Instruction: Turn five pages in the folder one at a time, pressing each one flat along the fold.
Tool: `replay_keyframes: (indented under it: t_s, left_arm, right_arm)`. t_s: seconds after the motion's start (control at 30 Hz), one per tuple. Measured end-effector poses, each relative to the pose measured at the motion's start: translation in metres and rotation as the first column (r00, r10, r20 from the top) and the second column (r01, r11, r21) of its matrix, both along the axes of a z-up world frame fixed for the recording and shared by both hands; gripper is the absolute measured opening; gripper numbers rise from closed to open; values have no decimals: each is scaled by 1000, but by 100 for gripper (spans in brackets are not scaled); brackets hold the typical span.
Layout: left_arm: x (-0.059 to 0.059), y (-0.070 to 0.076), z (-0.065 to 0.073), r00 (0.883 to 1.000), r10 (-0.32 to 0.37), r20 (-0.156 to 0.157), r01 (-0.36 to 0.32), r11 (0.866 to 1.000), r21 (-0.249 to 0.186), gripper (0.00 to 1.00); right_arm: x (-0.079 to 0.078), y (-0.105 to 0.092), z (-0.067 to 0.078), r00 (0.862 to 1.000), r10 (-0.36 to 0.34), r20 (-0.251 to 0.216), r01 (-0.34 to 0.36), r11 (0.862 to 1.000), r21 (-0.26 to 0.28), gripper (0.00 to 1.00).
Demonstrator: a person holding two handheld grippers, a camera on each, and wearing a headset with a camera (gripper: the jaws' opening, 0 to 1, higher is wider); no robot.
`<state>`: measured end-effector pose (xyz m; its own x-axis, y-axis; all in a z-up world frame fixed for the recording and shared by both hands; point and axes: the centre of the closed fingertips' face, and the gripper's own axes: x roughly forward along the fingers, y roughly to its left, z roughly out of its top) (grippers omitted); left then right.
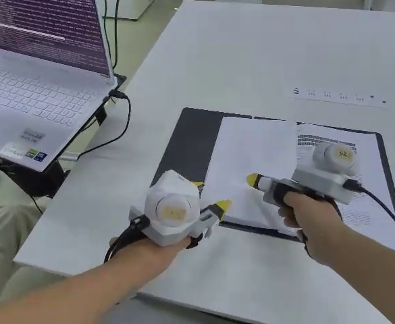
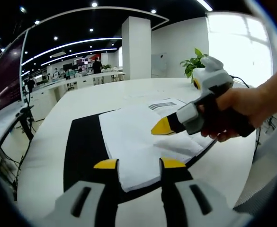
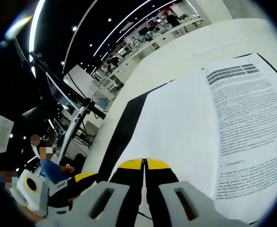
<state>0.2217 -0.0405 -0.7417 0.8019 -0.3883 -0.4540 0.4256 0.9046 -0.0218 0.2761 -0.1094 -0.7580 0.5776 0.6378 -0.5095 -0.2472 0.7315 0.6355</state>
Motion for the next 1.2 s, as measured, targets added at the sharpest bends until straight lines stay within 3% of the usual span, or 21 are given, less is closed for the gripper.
replay_keyframes:
  t_s: [0.2,0.4,0.5,0.53,0.57,0.83,1.03,1.2]
  left_arm:
    - [8,-6,-22,999,20,-41,-20,1000,13,32]
    - [7,-3,-33,996,53,-69,-51,998,29,32]
    - [3,1,-45,992,72,-100,-67,997,49,32]
    - [1,2,-47,992,72,-99,-68,997,47,33]
    - [1,2,-45,994,74,-76,-71,997,38,33]
    - [0,2,-44,995,94,-44,-93,995,19,32]
    - [1,2,-45,995,100,-29,-100,995,9,32]
    - [0,2,-45,994,103,-25,-103,995,4,32]
  right_arm:
    - [3,-36,1,998,-61,5,61,998,10,0]
    - [5,-61,2,994,-103,24,103,995,17,0]
    - [3,-66,4,993,-113,37,112,994,17,0]
    - [2,-66,6,993,-112,46,111,994,13,0]
    - [3,-68,6,992,-111,57,111,994,6,0]
    - [17,-69,10,983,-85,163,91,995,-32,0]
    - [39,-65,15,960,-40,278,68,993,-92,0]
    - [52,-61,10,953,-4,302,46,990,-133,0]
